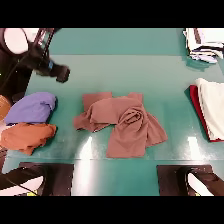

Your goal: Fold the shirts.

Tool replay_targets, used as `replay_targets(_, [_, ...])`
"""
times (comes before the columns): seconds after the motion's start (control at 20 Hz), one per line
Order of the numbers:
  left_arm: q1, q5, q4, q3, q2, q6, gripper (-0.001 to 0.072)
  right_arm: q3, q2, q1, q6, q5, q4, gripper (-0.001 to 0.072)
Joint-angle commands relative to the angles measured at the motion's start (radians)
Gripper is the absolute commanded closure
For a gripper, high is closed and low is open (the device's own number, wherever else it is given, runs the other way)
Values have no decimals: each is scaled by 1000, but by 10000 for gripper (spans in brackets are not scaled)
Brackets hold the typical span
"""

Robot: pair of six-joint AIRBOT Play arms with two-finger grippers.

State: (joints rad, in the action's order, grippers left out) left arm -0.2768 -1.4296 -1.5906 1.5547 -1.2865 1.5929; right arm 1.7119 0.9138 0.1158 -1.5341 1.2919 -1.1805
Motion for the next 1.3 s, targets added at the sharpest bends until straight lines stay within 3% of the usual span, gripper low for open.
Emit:
replay_targets(0.0, [150, 161, 188, -311, 39, 3, 164, 1, 0, 0, 0, 3, 1, 693])
replay_targets(0.25, [175, 465, 541, -589, -5, -59, 164, 0, 4, 0, 0, 22, 2, 694])
replay_targets(0.85, [174, 602, 809, -631, -172, -188, 165, 0, 4, 0, -1, 29, 4, 694])
replay_targets(1.0, [168, 609, 813, -630, -172, -192, 177, 0, 4, 0, -1, 29, 3, 694])
replay_targets(1.1, [167, 612, 826, -630, -172, -215, 570, 0, 4, 0, -2, 31, 3, 694])
replay_targets(1.15, [167, 617, 837, -630, -172, -216, 686, 0, 4, 0, -2, 40, 3, 694])
replay_targets(1.25, [168, 607, 826, -600, -166, -217, 683, -13, 2, 0, -2, 84, 1, 694])
